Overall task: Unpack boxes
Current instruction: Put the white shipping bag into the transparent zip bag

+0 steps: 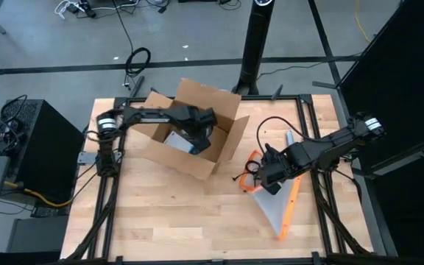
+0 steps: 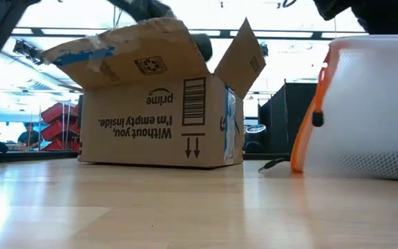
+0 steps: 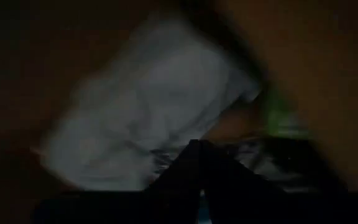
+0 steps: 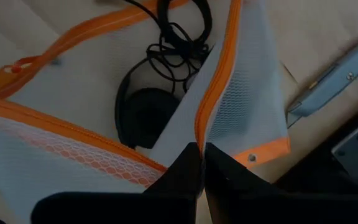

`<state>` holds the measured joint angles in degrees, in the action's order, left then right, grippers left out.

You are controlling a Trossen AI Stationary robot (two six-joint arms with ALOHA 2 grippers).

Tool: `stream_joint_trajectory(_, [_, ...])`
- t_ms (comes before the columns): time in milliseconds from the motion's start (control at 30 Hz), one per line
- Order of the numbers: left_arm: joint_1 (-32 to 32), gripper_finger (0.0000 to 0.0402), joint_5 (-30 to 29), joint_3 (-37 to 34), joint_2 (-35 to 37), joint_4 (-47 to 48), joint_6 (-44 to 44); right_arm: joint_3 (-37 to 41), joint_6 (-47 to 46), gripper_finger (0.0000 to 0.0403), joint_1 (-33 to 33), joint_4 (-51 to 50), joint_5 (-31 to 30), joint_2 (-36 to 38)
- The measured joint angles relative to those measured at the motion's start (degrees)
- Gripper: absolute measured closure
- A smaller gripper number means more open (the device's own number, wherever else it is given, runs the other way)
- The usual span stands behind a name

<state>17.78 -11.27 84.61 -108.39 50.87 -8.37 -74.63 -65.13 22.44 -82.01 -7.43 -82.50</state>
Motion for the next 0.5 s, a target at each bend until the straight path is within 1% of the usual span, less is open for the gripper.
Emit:
stream_joint_trajectory(467, [4.03, 0.0382, 1.87, 0.44, 4.19, 5.62, 28.44, 0.00, -0.80, 0.0403, 2.16, 0.08, -1.35, 1.22])
stream_joint_trajectory(500, [4.36, 0.0374, 2.80, -0.39, 4.36, 5.60, 30.46, 0.00, -0.81, 0.0403, 2.45, 0.12, -1.35, 1.23])
